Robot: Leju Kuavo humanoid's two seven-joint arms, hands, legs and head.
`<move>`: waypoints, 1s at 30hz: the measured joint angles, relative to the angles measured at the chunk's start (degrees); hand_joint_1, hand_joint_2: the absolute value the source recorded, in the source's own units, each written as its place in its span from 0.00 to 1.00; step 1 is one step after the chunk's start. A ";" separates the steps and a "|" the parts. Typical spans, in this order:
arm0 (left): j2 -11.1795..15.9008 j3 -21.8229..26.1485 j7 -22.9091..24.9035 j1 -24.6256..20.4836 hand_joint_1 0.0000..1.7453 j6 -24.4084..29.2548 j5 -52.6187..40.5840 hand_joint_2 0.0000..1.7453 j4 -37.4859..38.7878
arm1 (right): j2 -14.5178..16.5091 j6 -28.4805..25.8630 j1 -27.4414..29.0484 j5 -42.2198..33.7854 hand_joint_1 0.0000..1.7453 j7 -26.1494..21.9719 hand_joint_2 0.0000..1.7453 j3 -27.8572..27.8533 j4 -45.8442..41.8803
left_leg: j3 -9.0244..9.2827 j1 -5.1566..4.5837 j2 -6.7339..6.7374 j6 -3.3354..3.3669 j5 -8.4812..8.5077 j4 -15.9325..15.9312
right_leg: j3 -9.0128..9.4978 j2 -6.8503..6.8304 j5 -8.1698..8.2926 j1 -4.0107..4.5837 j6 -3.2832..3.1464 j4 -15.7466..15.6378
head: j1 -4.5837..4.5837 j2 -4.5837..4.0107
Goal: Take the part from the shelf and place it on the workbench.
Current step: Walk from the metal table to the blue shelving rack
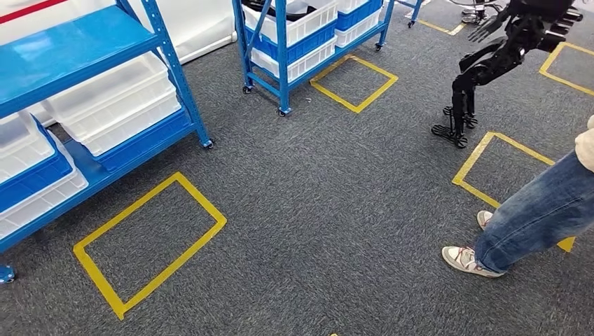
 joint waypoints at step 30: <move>-0.02 0.31 -0.07 -0.13 0.00 -0.04 -0.52 0.00 0.00 | -0.09 0.62 -0.04 0.85 0.00 -0.20 1.00 0.04 0.01 | -0.34 0.19 0.60 -0.65 -0.04 0.52 | -0.56 -0.49 0.79 -0.48 0.53 -0.21 | -0.08 0.00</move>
